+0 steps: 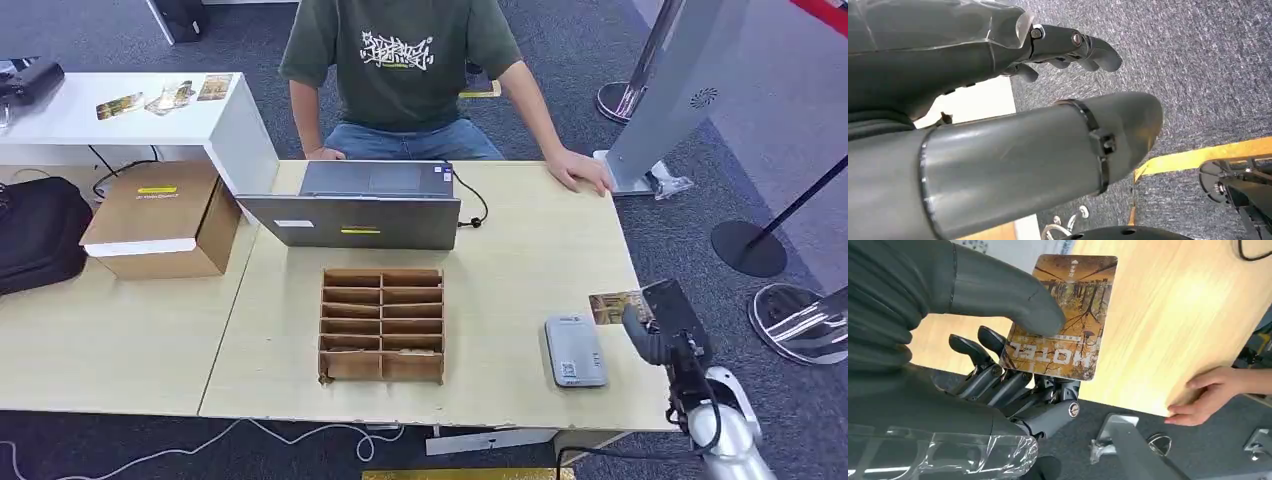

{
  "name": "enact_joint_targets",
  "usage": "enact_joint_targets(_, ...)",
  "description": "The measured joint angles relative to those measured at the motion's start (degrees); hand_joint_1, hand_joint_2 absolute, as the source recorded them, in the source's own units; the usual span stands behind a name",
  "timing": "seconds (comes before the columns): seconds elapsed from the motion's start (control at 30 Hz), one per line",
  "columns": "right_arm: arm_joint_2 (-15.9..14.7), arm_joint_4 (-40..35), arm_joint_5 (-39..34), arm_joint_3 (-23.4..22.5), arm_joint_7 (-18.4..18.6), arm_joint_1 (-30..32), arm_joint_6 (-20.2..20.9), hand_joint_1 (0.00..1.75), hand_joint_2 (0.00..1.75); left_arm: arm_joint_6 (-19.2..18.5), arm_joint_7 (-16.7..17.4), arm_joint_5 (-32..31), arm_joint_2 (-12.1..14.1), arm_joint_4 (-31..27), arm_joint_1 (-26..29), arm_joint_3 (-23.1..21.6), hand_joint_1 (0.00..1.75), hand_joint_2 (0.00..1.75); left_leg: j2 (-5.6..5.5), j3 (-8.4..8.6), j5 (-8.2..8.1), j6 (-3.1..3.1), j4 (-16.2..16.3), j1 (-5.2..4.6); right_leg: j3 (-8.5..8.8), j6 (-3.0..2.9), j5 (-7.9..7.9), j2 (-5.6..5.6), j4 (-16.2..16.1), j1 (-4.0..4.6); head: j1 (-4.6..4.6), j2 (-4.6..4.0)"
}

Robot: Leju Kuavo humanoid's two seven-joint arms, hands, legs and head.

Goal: Pass the card to the sensor for recognition and then transmit it.

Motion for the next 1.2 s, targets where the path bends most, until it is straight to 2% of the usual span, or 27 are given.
enact_joint_targets(0.37,0.7,-4.1,0.2,-4.5,1.1,5.8,-0.2,1.75,1.75,-0.1,0.0,-0.3,0.0,0.0,0.0,0.0,0.00,0.00,0.01,0.01,-0.02,0.02,0.0,0.00,0.00,0.00,-0.01,0.01,0.0,0.00,0.00,0.00)
enact_joint_targets(0.57,1.2,-4.7,0.6,-5.1,1.9,7.1,1.2,1.75,1.75,-0.1,0.0,-0.4,0.0,0.0,0.0,0.0,0.00,0.00,0.03,0.01,-0.02,0.02,0.0,0.00,0.00,0.00,-0.01,0.03,0.0,0.00,0.00,0.00)
enact_joint_targets(1.2,4.5,2.0,0.7,-2.2,2.3,2.1,3.0,1.75,1.75,-0.3,-0.1,-1.1,-0.2,0.0,-0.2,0.0,0.00,0.00,0.04,0.00,-0.01,0.02,0.0,0.00,0.01,0.00,-0.01,0.03,0.0,0.00,-0.02,0.02)
